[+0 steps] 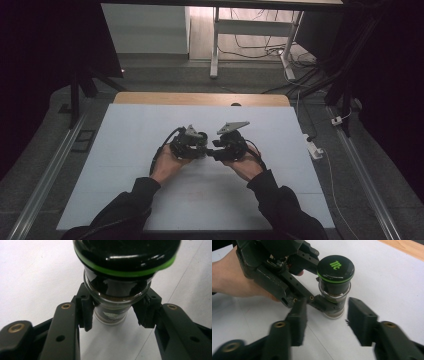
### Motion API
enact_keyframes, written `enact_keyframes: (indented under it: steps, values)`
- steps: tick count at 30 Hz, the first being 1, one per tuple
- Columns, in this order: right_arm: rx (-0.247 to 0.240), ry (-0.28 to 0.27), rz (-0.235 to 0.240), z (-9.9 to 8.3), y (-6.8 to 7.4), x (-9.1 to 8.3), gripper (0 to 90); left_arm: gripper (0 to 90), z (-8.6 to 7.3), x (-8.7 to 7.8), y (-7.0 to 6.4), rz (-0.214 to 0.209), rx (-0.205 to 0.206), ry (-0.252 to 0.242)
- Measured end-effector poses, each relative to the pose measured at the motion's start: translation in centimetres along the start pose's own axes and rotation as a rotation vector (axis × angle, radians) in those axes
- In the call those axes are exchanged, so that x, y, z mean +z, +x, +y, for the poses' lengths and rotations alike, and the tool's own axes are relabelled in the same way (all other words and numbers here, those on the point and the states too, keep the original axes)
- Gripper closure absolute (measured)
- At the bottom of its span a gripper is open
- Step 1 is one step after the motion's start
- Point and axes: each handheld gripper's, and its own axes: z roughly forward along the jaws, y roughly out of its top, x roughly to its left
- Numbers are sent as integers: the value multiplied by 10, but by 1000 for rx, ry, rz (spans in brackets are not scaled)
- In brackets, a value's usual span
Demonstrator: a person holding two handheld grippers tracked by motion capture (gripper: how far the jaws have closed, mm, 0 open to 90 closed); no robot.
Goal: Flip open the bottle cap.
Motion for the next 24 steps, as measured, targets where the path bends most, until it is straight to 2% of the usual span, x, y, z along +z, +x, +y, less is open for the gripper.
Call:
enact_keyframes:
  steps: [1, 4, 5, 6, 11, 24]
  values:
    - [4, 0, 14, 1, -1, 2, 621, 537, 0, 0, 0, 0, 0, 0]
    - [6, 5, 24, 4, -1, 5, 710, 538, 0, 0, 0, -1, 1, 1]
    - [6, 5, 24, 4, -1, 5, 710, 538, 0, 0, 0, -1, 0, 1]
    - [0, 9, 32, 5, -1, 7, 770, 537, 0, 0, 0, -1, -1, 0]
    - [-10, 22, 42, 7, 0, 13, 892, 538, 0, 0, 0, 0, 4, 5]
    - [5, 24, 54, 11, 0, 22, 900, 537, 0, 0, 0, 0, 0, 3]
